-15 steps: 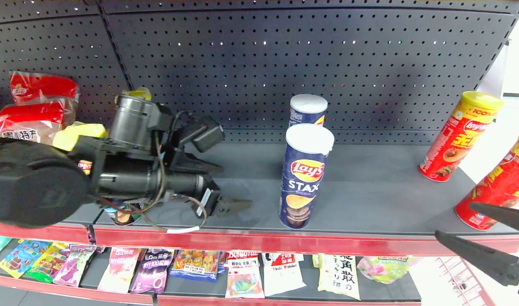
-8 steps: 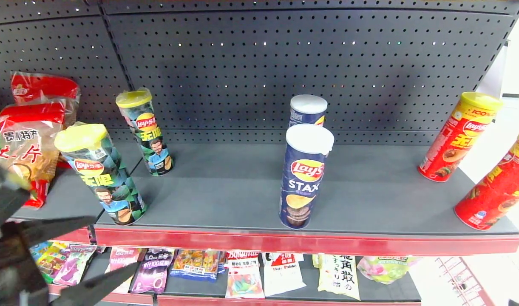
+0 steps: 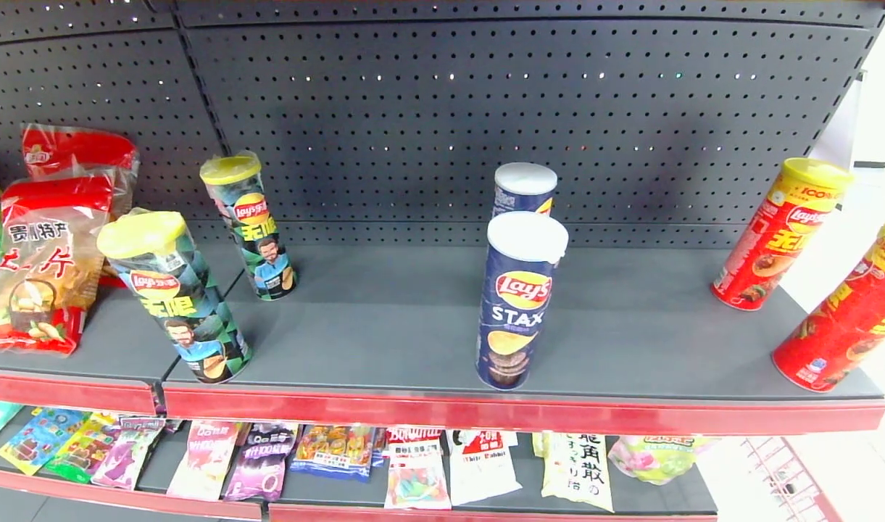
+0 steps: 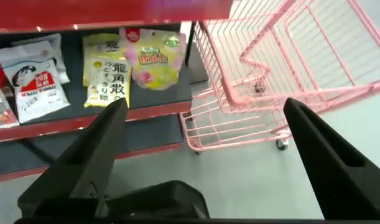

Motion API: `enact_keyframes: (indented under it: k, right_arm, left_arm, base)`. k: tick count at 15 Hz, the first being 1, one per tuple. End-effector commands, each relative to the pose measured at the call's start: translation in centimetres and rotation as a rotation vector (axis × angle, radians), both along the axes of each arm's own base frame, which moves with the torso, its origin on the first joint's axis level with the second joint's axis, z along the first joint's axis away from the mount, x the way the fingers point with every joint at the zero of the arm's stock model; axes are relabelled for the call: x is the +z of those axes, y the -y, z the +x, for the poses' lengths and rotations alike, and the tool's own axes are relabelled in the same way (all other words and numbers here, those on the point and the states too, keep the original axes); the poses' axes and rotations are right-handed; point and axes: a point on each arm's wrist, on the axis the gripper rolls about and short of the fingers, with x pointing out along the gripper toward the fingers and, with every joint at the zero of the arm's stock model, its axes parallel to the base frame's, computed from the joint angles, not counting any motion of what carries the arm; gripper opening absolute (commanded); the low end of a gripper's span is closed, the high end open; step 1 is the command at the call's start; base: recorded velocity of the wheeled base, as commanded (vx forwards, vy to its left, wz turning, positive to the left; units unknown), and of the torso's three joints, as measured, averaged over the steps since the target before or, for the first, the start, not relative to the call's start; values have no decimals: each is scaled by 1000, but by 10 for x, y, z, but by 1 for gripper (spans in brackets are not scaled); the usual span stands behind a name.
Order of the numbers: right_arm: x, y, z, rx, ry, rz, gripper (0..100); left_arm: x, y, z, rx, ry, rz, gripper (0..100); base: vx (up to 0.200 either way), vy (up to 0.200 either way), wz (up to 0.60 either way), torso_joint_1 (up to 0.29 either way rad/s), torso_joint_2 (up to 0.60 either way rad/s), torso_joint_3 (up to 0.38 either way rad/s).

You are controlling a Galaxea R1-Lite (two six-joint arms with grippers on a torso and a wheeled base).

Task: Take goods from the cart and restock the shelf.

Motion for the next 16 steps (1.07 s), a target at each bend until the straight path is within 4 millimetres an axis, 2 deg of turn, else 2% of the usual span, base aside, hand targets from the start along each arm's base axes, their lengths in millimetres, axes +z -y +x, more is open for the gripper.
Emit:
enact_keyframes:
  k: [1, 4, 5, 7, 8, 11, 13, 16]
  right_arm:
    - [-19, -3, -1, 2, 87, 25, 100]
    - [-21, -7, 11, 247, 188, 81, 100]
    - [-30, -8, 17, 325, 189, 79, 100]
    - [-48, -6, 31, 329, 253, -47, 100]
    - [-48, -5, 36, 324, 371, -68, 100]
    - [-51, -4, 36, 254, 345, -23, 100]
    - [-51, -2, 35, 180, 338, -8, 100]
    - [-52, -3, 35, 222, 318, 39, 100]
  left_arm:
    - [-26, 4, -16, 31, 142, -23, 100]
    - [-29, 5, 2, -20, 285, -45, 100]
    - [-35, 5, 15, -51, 391, -48, 100]
    - [-35, 5, 16, -42, 403, -50, 100]
    - [-36, 5, 16, -22, 403, -44, 100]
    - [-37, 3, 17, 56, 405, -57, 100]
    - [-39, 4, 21, 39, 456, -47, 100]
    - [-39, 3, 22, 50, 476, -57, 100]
  base:
    - [0, 0, 0, 0, 0, 0]
    - [0, 0, 0, 0, 0, 0]
    - [0, 0, 0, 0, 0, 0]
    - [0, 0, 0, 0, 0, 0]
    - [0, 0, 0, 0, 0, 0]
    - [0, 0, 0, 0, 0, 0]
    - [0, 0, 0, 0, 0, 0]
    - [0, 0, 0, 0, 0, 0]
